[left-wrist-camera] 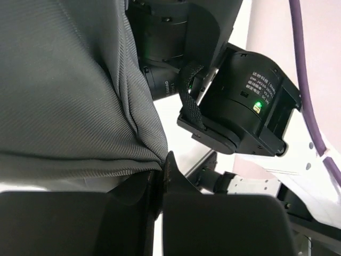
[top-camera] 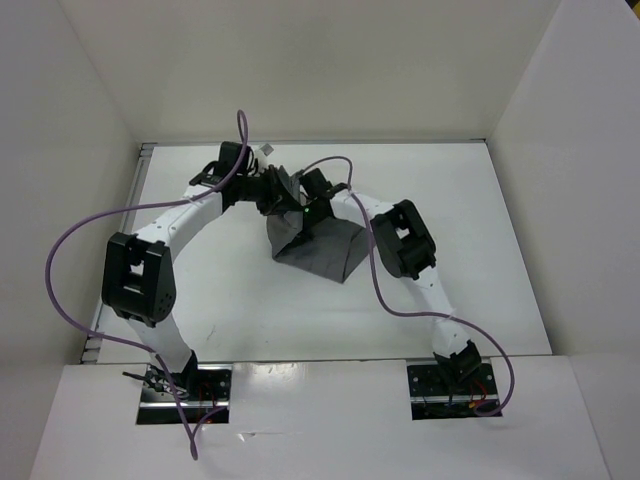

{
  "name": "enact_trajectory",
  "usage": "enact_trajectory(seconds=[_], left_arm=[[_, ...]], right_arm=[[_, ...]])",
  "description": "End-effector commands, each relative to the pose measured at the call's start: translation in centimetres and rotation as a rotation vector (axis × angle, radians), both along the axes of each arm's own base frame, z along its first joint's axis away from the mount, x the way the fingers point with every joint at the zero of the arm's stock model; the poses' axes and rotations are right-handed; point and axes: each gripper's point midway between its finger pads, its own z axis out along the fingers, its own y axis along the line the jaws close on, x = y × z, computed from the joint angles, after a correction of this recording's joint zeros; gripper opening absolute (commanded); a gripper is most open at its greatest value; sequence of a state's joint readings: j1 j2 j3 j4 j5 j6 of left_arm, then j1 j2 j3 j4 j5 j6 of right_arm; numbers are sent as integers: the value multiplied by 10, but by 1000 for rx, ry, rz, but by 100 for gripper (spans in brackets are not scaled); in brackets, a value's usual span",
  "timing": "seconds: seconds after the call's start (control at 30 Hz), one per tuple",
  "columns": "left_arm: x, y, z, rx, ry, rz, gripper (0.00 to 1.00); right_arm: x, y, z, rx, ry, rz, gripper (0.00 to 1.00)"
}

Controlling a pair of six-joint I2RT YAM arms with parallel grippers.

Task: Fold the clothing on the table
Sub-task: Fold the skirt

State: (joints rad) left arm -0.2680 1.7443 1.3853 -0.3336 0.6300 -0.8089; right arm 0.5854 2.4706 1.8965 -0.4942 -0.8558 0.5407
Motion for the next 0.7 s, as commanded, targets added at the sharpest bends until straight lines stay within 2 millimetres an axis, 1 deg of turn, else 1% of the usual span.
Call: enact_trajectory(seconds=[0.0, 0.03, 0.07, 0.1, 0.13, 0.17, 0.2, 0.23, 0.27, 0.3, 0.33, 0.37, 0.4, 0.43, 0.47, 0.5, 0.53, 0.57, 0.63, 0.67], left_arm=[[-1, -21, 32, -90, -42, -59, 0], [-1, -21, 32, -90, -42, -59, 0], [-2, -24, 31, -83, -44, -60, 0], [-1, -23, 30, -75, -46, -51, 0], [-1, -23, 30, -75, -46, -50, 0], [-2, -23, 27, -73, -37, -50, 0], [-1, -23, 22, -70, -27, -50, 0], [-3, -23, 19, -67, -18, -50, 0], [-5, -27, 14, -60, -18, -66, 0], [-6, -27, 13, -57, -10, -66, 0], [-7, -26, 4, -47, 4, -71, 0], [-12, -30, 0, -45, 13, -83, 0], [-12, -30, -6, -35, 26, -88, 0], [-15, -33, -7, -29, 14, -107, 0], [-16, -32, -13, -14, 27, -105, 0], [-17, -31, -20, -4, 43, -110, 0], [-19, -34, -21, 1, 33, -127, 0], [-18, -35, -23, 4, 43, -127, 0], [-16, -34, -34, 19, 63, -118, 0], [-15, -38, -28, 15, 48, -127, 0]], right_arm=[[43, 15, 74, 146, -188, -48, 0], [53, 5, 86, 139, -222, -73, 0], [53, -5, 109, 132, -255, -92, 0], [57, -15, 120, 116, -273, -123, 1], [65, -36, 116, 72, -270, -177, 1], [66, -47, 122, 66, -278, -200, 3], [67, -58, 149, 82, -314, -241, 3], [68, -68, 154, 74, -320, -264, 4], [71, -87, 148, 44, -311, -306, 4], [68, -97, 165, 44, -329, -336, 4], [68, -106, 168, 28, -340, -351, 5], [69, -118, 161, -25, -340, -393, 5], [67, -129, 161, -65, -330, -413, 5], [61, -135, 163, -91, -337, -422, 5], [63, -149, 153, -155, -334, -464, 5], [60, -154, 147, -185, -325, -475, 5], [58, -162, 150, -197, -342, -489, 5], [50, -167, 137, -226, -318, -491, 6], [44, -179, 124, -274, -288, -528, 6], [42, -182, 118, -292, -282, -533, 6]])
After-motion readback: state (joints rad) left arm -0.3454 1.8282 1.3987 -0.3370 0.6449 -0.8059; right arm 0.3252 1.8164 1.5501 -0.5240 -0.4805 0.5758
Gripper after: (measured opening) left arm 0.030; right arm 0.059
